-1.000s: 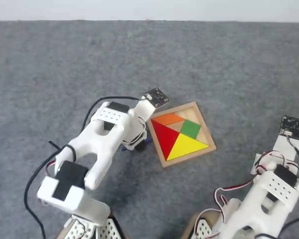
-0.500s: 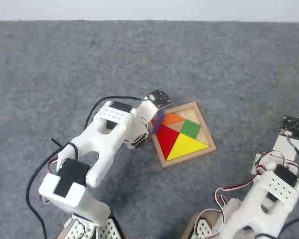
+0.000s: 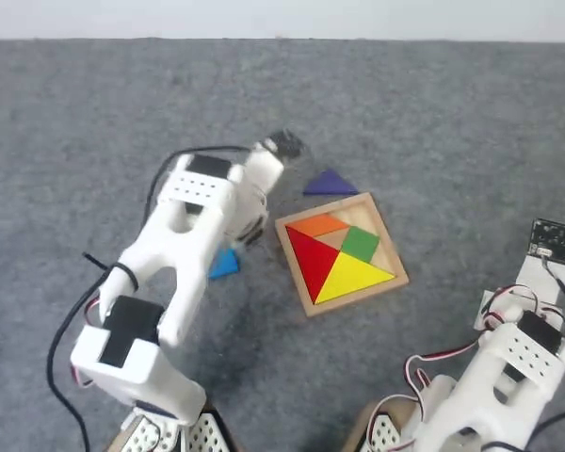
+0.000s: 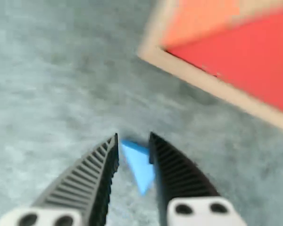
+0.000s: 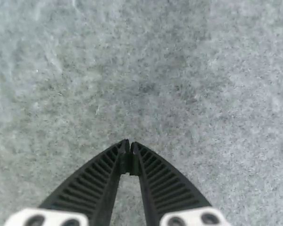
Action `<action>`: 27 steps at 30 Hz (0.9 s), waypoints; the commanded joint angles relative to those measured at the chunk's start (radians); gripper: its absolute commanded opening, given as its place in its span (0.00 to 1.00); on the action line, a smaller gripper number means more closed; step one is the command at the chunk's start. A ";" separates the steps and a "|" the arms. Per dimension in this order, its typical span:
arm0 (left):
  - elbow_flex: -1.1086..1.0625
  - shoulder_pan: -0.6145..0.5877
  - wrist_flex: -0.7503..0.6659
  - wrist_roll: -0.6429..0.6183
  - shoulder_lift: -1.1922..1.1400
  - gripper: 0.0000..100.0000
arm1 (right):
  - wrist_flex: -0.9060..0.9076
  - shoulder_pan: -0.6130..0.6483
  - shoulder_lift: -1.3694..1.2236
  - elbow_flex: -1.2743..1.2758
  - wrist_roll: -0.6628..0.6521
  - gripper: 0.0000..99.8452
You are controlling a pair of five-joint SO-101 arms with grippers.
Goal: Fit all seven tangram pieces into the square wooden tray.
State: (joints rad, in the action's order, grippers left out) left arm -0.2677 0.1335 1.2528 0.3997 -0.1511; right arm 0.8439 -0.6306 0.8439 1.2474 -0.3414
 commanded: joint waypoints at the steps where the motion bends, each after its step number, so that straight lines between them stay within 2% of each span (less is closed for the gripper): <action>1: 0.120 0.008 -0.098 -0.107 -0.003 0.14 | -0.021 0.007 0.038 -0.028 0.008 0.01; 4: 0.186 0.071 -0.132 -0.120 -0.052 0.15 | 0.004 -0.008 0.030 -0.091 0.011 0.01; 8: 0.325 0.126 -0.138 -0.215 -0.169 0.22 | 0.076 -0.005 0.028 -0.175 0.054 0.01; 10: 0.435 0.138 -0.138 -0.229 -0.252 0.23 | 0.085 -0.002 0.036 -0.175 0.055 0.01; 14: 0.679 0.158 -0.124 -0.333 -0.439 0.23 | 0.068 0.042 0.038 -0.124 0.052 0.01; 23: 1.179 0.253 0.074 -0.463 -0.761 0.23 | 0.030 0.093 0.038 -0.083 0.051 0.01; 27: 1.346 0.273 0.112 -0.473 -0.904 0.23 | 0.033 0.093 0.038 -0.081 0.051 0.01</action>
State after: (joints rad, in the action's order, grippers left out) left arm 0.9306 0.3943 1.3311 -0.0529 -1.0104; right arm 0.8915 -0.5493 0.8439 1.1707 -0.2969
